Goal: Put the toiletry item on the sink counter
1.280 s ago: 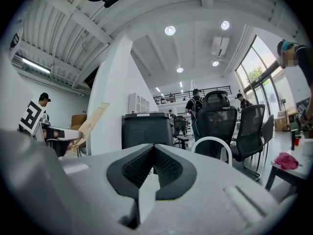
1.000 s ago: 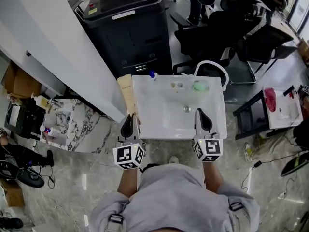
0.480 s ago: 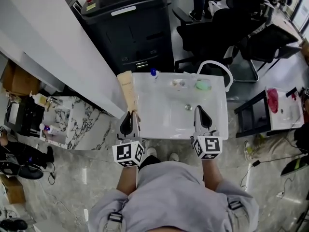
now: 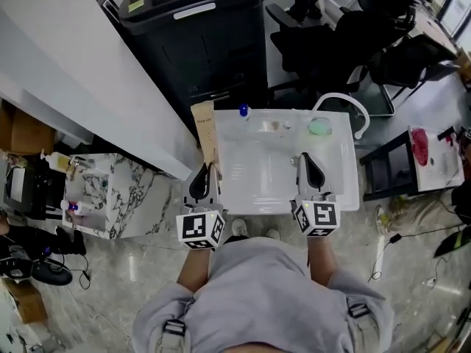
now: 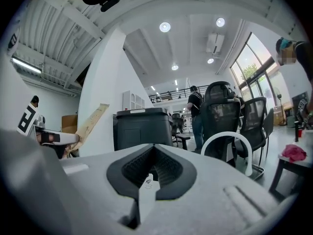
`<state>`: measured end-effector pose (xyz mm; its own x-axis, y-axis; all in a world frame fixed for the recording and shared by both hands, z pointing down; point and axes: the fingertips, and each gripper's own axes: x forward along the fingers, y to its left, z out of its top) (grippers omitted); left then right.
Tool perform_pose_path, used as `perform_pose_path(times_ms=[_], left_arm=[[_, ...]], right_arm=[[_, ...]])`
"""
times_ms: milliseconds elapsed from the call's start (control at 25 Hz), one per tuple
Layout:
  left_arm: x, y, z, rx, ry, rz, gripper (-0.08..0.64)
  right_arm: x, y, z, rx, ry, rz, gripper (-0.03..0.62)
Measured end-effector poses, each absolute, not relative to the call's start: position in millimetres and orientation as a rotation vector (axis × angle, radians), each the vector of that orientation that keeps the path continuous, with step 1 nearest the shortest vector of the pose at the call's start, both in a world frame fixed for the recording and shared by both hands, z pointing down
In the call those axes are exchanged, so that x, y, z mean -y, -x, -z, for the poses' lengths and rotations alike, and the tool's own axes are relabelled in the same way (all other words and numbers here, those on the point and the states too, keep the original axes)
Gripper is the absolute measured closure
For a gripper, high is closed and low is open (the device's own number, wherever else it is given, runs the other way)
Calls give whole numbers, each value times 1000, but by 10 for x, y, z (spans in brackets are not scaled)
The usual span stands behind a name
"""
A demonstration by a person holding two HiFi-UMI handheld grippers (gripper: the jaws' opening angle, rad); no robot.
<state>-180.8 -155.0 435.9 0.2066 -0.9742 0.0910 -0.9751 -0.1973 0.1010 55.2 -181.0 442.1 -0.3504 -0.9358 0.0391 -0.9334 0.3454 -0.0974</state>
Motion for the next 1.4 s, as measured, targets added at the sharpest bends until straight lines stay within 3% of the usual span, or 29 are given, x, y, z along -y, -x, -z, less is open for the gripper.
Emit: perform_pose_path(times_ms=[360,1400], left_arm=[[1836,1949,-4448,1770,-2403,-3,526],[2131,1641,-4785,1819,-2268,-75,526]], right_arm=[[1894,-289,-4410,-2497,1857,155,588],[2372,-669,-4374,-2590,1768,138,588]])
